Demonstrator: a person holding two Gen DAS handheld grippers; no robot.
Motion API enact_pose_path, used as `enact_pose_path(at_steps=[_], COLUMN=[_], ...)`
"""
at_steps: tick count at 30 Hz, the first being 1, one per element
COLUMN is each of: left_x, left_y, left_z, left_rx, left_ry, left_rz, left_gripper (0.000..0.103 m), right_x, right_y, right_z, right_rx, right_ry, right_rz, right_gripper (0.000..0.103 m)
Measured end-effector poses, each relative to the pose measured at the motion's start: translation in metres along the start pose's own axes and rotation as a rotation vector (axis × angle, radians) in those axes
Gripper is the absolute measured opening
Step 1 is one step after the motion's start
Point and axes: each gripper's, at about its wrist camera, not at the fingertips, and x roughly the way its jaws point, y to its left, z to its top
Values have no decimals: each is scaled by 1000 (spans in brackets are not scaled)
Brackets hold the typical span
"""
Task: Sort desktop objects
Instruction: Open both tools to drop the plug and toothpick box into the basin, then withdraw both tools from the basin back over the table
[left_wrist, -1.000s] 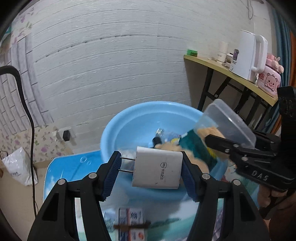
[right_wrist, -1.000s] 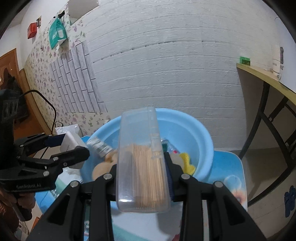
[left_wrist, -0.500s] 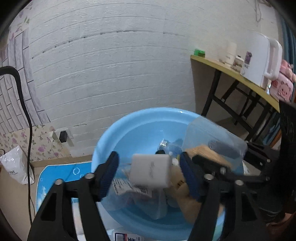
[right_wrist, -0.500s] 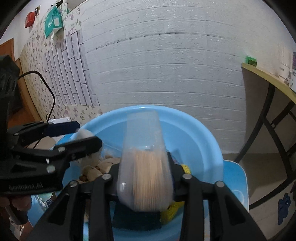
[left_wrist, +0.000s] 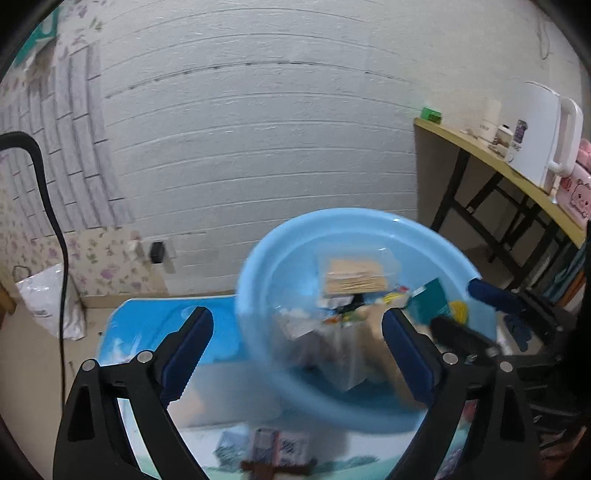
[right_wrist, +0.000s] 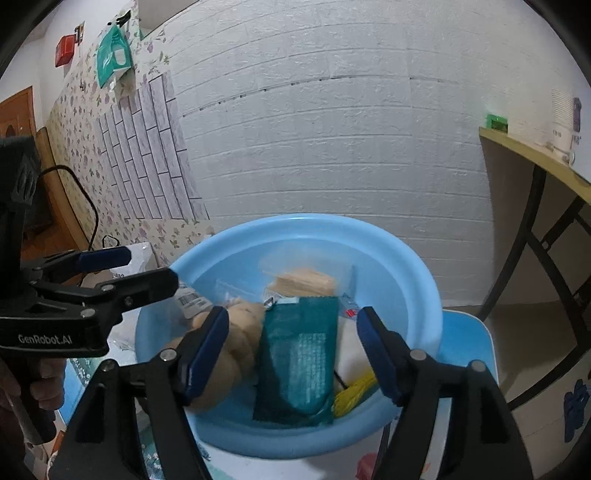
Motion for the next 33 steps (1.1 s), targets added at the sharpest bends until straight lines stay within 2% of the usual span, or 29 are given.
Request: enact_pose_path(at_steps=[3,10,15,21,25,27,30,33], left_x=[-9,-29,-39,-47,-52,-53,-51,-49], left_y=[9,43,65,74,78,78,81,85], left_z=[-9,-30,-49,-74,-88,-94,-104,-114], left_rx=[5,-19,-62,-12,8,11,20,16], left_ry=[11,28,50,60,54,54,68,82], left_rz=[42,88,76,104,90,71,66,60], left_gripper=[93,93,93,93,93,93,93,93], right_x=[-6,-20,-30,-47,-59,-63,-62,-54], right_y=[5,8,13,26,34,41,58,73], right_z=[-2,-10,-14,-28,-38,-45,-55,-64], right_rx=[8,75,82,93,166,209,189,170], right_ry=[2,2,9,-2,-16,-27,-24,16], right_rz=[-7,-28,-55,-85,-141,-127,-137,-118], right_gripper=[74,74,74,74,74,74,74,74])
